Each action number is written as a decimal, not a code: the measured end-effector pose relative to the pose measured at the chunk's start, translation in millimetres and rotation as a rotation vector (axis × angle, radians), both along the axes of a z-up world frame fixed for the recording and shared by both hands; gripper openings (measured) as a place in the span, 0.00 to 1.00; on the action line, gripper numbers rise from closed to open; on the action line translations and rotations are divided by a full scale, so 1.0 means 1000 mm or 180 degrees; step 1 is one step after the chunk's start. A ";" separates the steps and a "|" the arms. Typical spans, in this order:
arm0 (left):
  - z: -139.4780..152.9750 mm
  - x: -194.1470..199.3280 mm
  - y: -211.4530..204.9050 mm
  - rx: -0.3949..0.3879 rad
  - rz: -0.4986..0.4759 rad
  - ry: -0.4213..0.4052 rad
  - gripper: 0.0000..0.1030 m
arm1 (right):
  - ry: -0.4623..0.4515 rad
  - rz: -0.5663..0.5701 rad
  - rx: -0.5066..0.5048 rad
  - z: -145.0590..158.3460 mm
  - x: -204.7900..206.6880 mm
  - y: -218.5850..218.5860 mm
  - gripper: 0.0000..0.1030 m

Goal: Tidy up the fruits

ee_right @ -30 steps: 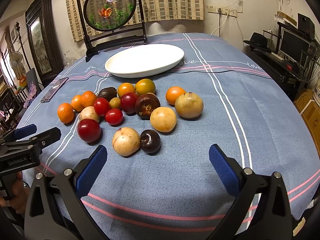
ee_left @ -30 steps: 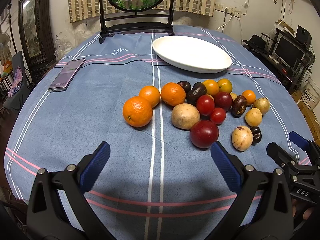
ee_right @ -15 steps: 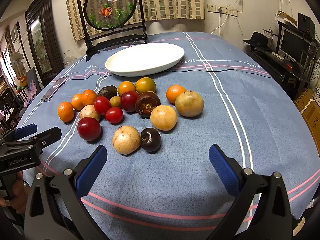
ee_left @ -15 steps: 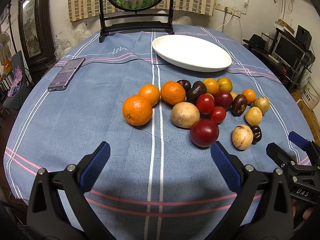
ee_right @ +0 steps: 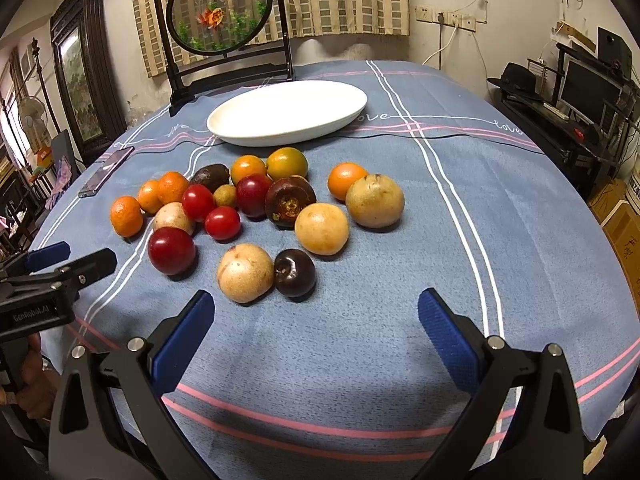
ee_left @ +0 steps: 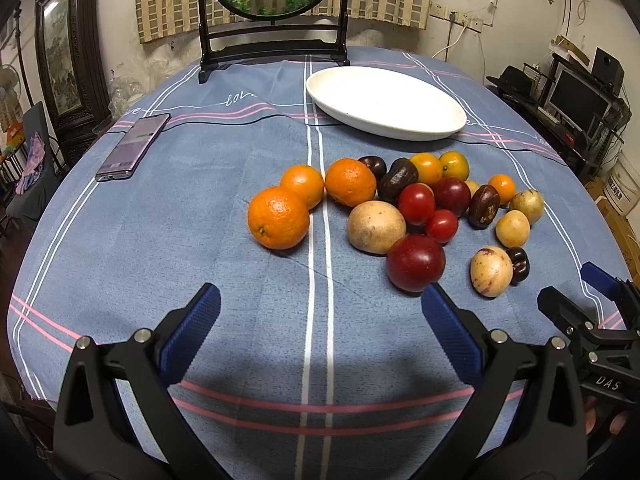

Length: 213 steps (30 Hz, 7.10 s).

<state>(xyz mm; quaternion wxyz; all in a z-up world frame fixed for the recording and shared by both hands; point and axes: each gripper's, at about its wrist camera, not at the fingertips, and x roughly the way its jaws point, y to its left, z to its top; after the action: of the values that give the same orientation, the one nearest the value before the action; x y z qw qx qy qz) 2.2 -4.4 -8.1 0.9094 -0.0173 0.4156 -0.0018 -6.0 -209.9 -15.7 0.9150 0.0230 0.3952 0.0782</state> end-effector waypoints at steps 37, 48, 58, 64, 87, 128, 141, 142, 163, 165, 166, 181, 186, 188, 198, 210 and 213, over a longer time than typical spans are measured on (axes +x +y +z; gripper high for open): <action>-0.018 0.033 -0.040 -0.0002 -0.0590 0.0345 0.40 | 0.0082 0.0370 -0.0027 -0.007 0.006 -0.017 0.99; -0.019 0.026 -0.020 -0.0121 -0.0577 0.0334 0.40 | 0.0353 0.0556 -0.0404 -0.022 0.031 0.003 0.72; -0.021 0.031 -0.014 -0.0142 -0.0559 0.0340 0.40 | 0.0339 0.0664 -0.0267 -0.022 0.050 0.019 0.30; -0.019 0.029 -0.013 -0.0160 -0.0588 0.0308 0.40 | 0.0290 0.0713 -0.0139 -0.016 0.042 0.014 0.29; 0.031 0.235 -0.040 0.0186 -0.0689 0.0298 0.40 | 0.0247 0.0798 -0.0047 0.047 0.225 0.035 0.28; 0.010 0.055 0.031 -0.0098 -0.0255 0.0162 0.86 | 0.0302 0.0777 0.0157 0.005 0.031 0.008 0.59; -0.015 0.053 0.048 -0.0012 -0.0148 0.0255 0.86 | 0.0471 0.0759 -0.0214 -0.020 0.052 0.054 0.59; -0.016 0.054 0.049 -0.0010 -0.0144 0.0263 0.86 | 0.0469 0.0740 -0.0196 -0.020 0.055 0.054 0.50; -0.017 0.068 0.032 0.0072 -0.0285 0.0316 0.42 | 0.0227 0.0797 0.0303 0.002 0.031 0.012 0.39; -0.004 0.062 0.030 0.0054 -0.0334 0.0226 0.42 | 0.0171 0.0777 0.0341 0.008 0.029 0.007 0.39; 0.001 0.060 0.029 0.0055 -0.0357 0.0187 0.42 | 0.0150 0.0767 0.0350 0.010 0.028 0.005 0.39; 0.074 0.130 -0.024 0.0072 -0.0779 -0.0191 0.43 | -0.0492 0.0716 0.0187 0.094 0.103 -0.009 0.39; 0.057 0.180 -0.046 0.0048 -0.0877 0.0044 0.43 | -0.0291 0.0760 -0.0015 0.081 0.158 0.006 0.39; 0.044 0.200 -0.056 0.0065 -0.0893 0.0204 0.43 | -0.0181 0.0772 -0.0094 0.072 0.179 0.010 0.38; -0.005 0.264 -0.068 0.0174 -0.0713 0.0626 0.43 | 0.0192 0.0801 -0.0231 0.030 0.249 0.021 0.39; 0.020 0.260 -0.059 0.0241 -0.0493 0.0309 0.82 | 0.0186 0.0650 -0.0116 0.035 0.243 0.010 0.51; 0.030 0.243 -0.056 0.0279 -0.0548 0.0164 0.85 | 0.0129 0.0596 -0.0020 0.044 0.229 0.002 0.53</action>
<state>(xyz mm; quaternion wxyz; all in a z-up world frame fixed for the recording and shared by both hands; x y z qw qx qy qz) 245.5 -60.5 22.0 0.8948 0.0583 0.4385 -0.0612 223.0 -208.3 27.8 0.8955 -0.0153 0.4143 0.1616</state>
